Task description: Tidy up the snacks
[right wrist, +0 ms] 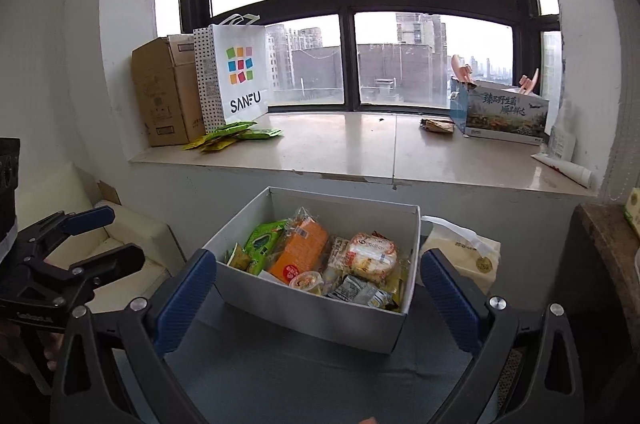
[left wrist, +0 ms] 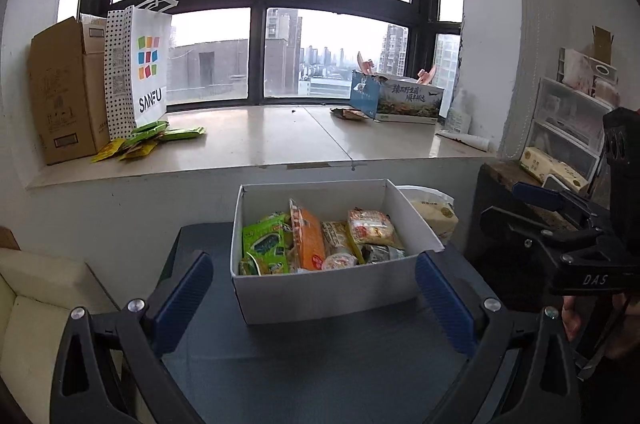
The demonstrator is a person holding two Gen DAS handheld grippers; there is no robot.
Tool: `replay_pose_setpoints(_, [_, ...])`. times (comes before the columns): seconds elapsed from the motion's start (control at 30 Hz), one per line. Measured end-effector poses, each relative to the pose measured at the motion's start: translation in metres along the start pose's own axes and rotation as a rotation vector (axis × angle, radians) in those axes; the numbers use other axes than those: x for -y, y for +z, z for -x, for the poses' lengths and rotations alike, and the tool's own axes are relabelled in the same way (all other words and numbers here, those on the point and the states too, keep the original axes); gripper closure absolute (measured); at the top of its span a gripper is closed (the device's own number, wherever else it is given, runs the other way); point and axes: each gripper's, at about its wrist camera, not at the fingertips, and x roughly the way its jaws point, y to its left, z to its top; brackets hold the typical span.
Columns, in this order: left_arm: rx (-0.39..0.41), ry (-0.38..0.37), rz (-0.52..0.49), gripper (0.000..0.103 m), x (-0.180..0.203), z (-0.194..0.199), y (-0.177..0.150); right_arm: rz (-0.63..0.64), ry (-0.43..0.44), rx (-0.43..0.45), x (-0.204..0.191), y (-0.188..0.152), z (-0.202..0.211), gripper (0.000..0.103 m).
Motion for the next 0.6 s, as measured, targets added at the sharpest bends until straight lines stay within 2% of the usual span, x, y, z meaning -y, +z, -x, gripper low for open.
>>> replay_pose_setpoints(0.3, [0.021,0.027,-0.005,0.0,0.021,0.049,-0.036,-0.064,-0.028,-0.014,-0.012,-0.046,0.061,0.0])
replay_pose_setpoints(0.43, [-0.013,0.025,-0.009,0.0,0.024,0.047,-0.043,-0.076,-0.006,-0.015,-0.015,-0.054,0.071,0.0])
replay_pose_setpoints(0.5, [-0.018,0.014,0.009,0.0,0.022,0.046,-0.043,-0.071,-0.014,-0.01,-0.015,-0.053,0.073,0.0])
replay_pose_setpoints(0.6, [-0.014,0.008,0.012,0.0,0.024,0.048,-0.042,-0.078,0.018,-0.019,-0.016,-0.054,0.071,0.0])
